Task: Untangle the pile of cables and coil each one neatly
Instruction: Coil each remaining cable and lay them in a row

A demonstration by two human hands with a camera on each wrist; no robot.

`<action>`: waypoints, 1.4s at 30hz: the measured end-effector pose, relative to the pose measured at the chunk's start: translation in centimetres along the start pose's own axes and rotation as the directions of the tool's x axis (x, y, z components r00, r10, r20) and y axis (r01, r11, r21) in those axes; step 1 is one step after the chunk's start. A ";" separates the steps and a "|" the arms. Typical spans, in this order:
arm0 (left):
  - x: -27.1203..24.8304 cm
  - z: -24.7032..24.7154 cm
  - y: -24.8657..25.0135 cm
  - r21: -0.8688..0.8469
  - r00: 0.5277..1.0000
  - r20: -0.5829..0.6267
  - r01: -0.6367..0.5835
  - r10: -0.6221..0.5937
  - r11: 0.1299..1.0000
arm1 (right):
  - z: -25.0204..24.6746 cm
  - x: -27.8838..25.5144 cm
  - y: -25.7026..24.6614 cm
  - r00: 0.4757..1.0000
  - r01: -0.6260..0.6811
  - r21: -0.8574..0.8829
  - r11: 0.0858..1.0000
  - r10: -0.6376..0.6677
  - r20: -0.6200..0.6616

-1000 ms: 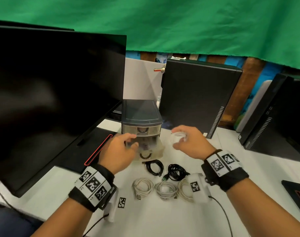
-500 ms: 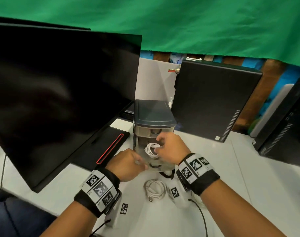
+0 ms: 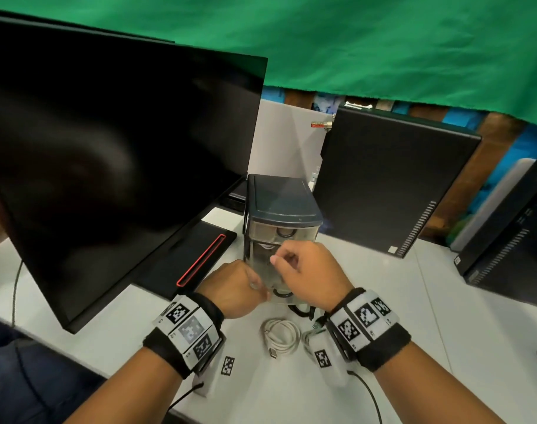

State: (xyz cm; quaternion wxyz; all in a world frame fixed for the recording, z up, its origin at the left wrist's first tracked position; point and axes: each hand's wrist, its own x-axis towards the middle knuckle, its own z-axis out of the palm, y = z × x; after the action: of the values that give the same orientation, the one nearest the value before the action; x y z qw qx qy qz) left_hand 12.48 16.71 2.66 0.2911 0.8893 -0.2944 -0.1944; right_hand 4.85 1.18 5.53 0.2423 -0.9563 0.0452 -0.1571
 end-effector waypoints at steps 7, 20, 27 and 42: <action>0.7 0.0 -0.3 -0.054 0.995 -0.099 -0.031 0.025 0.998 | 1.0 -5.8 -1.4 0.832 0.223 -0.329 0.917 -0.003 0.554; 0.8 -0.1 -0.3 -0.044 0.995 -0.087 -0.053 0.049 0.998 | 3.3 -5.5 0.3 0.728 0.154 -0.233 0.960 0.049 0.684; 0.2 -1.5 -0.9 0.012 0.996 0.055 -0.069 0.069 0.998 | -4.6 -1.1 0.2 0.948 -0.025 0.038 0.999 0.011 0.318; -0.9 -2.0 0.1 0.114 0.981 0.157 -0.136 0.118 0.984 | -0.1 2.6 -0.5 0.925 -0.063 -0.210 0.976 0.136 0.355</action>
State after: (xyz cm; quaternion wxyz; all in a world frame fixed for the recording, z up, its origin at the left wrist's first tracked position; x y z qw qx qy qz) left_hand 12.80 18.03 4.37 0.2241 0.8679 -0.3832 -0.2229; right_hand 7.24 1.10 6.57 0.1593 -0.9843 0.0629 0.0420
